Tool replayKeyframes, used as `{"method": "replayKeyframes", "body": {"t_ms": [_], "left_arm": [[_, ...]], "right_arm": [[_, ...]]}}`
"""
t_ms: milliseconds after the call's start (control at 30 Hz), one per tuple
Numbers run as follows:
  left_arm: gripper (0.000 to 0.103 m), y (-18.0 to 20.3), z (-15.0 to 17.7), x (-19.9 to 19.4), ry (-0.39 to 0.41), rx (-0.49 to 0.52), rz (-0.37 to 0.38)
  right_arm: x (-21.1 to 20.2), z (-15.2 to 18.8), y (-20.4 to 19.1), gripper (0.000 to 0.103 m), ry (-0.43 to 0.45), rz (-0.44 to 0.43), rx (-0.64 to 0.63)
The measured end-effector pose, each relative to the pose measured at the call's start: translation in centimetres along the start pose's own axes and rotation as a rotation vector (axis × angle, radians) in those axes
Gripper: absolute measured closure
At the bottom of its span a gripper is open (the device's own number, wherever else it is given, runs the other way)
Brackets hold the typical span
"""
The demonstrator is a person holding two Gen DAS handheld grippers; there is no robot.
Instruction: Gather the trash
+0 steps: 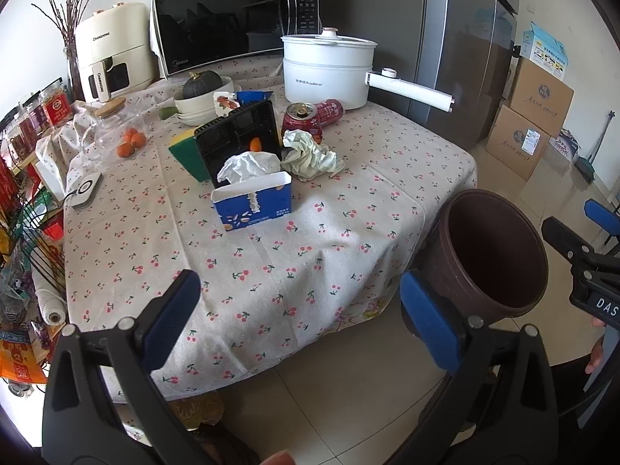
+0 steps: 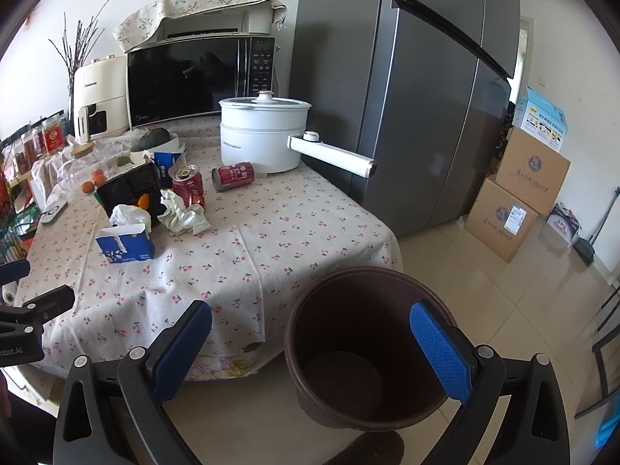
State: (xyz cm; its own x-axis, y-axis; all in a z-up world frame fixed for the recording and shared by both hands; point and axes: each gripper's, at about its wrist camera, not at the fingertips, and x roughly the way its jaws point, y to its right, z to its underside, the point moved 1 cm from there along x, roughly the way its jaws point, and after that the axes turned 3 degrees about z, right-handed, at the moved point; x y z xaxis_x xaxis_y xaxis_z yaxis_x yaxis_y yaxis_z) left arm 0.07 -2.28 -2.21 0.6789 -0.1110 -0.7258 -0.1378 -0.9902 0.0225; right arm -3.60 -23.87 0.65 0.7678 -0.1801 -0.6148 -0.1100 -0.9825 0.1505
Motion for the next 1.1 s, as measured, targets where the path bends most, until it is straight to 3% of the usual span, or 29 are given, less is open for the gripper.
{"method": "replayKeyframes", "body": {"t_ms": [1100], "left_arm": [[0.001, 1.8, -0.1, 1.1, -0.012, 0.07, 0.028]], "right_arm": [[0.1, 1.0, 1.4, 0.0, -0.018, 0.017, 0.012]]}}
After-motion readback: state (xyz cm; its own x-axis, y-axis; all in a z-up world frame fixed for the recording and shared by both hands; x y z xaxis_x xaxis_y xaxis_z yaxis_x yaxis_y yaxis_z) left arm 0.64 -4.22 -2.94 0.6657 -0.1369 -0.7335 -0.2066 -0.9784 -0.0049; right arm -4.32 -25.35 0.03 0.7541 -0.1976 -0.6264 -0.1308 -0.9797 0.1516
